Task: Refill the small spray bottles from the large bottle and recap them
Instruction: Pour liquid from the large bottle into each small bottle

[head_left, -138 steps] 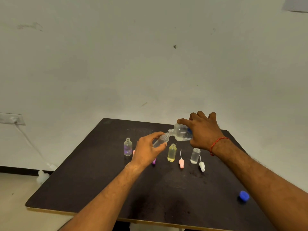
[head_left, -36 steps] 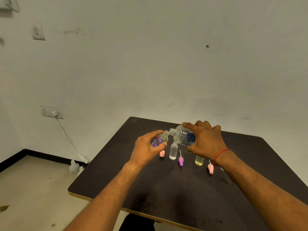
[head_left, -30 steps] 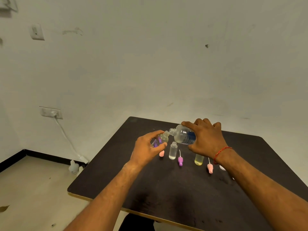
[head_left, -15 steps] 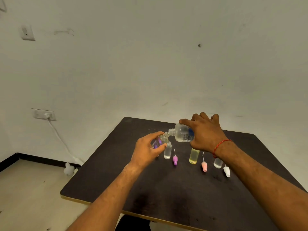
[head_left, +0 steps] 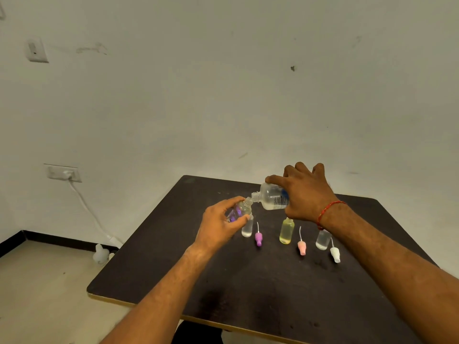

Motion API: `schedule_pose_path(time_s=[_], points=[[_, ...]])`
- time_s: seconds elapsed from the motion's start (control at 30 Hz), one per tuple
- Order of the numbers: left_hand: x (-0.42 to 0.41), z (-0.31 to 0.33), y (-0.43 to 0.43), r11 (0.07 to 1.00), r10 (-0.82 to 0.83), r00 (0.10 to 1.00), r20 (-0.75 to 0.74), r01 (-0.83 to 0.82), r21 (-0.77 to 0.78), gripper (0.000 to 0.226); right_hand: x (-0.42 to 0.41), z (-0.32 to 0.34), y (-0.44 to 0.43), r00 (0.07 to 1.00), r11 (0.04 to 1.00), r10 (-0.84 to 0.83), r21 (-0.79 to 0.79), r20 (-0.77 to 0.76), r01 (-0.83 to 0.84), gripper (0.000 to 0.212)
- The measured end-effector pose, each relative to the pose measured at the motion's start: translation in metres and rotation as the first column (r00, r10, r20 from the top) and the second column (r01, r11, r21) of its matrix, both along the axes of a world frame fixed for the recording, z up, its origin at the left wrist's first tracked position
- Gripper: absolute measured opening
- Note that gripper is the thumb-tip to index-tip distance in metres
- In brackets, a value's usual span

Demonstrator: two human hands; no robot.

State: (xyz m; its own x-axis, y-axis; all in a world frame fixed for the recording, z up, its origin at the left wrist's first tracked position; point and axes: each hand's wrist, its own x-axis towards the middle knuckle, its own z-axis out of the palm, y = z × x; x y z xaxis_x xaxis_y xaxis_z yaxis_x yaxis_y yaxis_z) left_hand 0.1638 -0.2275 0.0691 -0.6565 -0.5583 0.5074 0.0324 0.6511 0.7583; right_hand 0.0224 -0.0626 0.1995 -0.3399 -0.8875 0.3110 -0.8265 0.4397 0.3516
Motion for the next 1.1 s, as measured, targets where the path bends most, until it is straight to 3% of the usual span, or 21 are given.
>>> schedule_pose_path(time_s=[1.1], points=[[0.001, 0.002, 0.003, 1.0, -0.005, 0.999, -0.05, 0.006, 0.024, 0.049, 0.006, 0.013, -0.002, 0.996, 0.998, 0.033, 0.05, -0.078, -0.029, 0.076]])
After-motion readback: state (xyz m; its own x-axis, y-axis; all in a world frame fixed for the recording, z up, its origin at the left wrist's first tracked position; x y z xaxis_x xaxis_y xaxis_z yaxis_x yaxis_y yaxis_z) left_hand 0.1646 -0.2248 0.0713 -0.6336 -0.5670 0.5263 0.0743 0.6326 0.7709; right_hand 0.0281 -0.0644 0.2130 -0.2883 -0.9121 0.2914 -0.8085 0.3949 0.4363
